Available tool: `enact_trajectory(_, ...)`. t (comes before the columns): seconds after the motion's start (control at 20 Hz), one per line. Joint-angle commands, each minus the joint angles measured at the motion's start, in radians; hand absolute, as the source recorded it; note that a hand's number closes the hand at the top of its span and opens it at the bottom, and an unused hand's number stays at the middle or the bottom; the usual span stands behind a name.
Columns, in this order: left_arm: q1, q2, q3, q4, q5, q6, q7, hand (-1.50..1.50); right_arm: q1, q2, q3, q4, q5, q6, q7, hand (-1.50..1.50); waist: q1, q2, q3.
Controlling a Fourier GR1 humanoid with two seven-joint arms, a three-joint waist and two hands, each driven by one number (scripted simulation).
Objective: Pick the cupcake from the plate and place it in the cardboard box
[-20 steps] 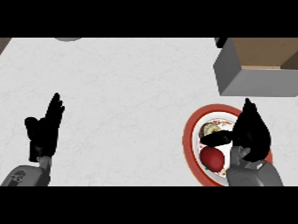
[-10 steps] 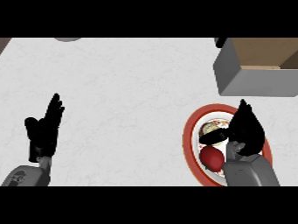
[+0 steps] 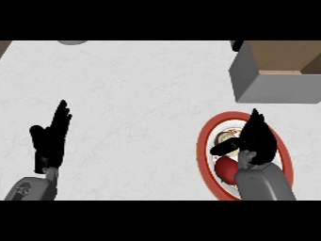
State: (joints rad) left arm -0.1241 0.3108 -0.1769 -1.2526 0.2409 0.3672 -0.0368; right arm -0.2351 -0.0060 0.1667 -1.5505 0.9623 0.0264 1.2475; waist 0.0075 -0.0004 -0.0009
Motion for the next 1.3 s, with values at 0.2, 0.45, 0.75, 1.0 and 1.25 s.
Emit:
enact_trajectory(0.2,-0.002,-0.011,0.007,-0.008,-0.019,0.011,0.015,0.0,-0.047,0.006,0.033,0.069,-0.007,-0.074,0.24,-1.5,0.0,0.001,0.0)
enact_trajectory(0.45,0.011,-0.026,-0.009,-0.045,-0.034,0.018,0.045,0.0,-0.03,0.006,0.052,0.073,-0.02,-0.102,0.239,-1.5,0.001,-0.002,0.001)
enact_trajectory(0.75,0.042,-0.031,0.016,-0.053,-0.046,0.0,0.014,0.0,-0.087,0.006,0.029,0.171,0.091,-0.135,0.105,1.5,-0.002,0.0,0.001)
enact_trajectory(1.0,-0.021,-0.018,0.048,-0.018,-0.051,-0.007,0.071,0.0,-0.083,0.006,0.052,0.132,0.135,-0.104,0.128,1.5,-0.008,0.0,0.001)
enact_trajectory(1.25,0.003,-0.015,0.052,-0.039,-0.044,-0.031,0.069,0.0,-0.02,-0.085,0.124,0.109,0.048,0.06,-0.31,1.5,-0.008,-0.002,0.002)
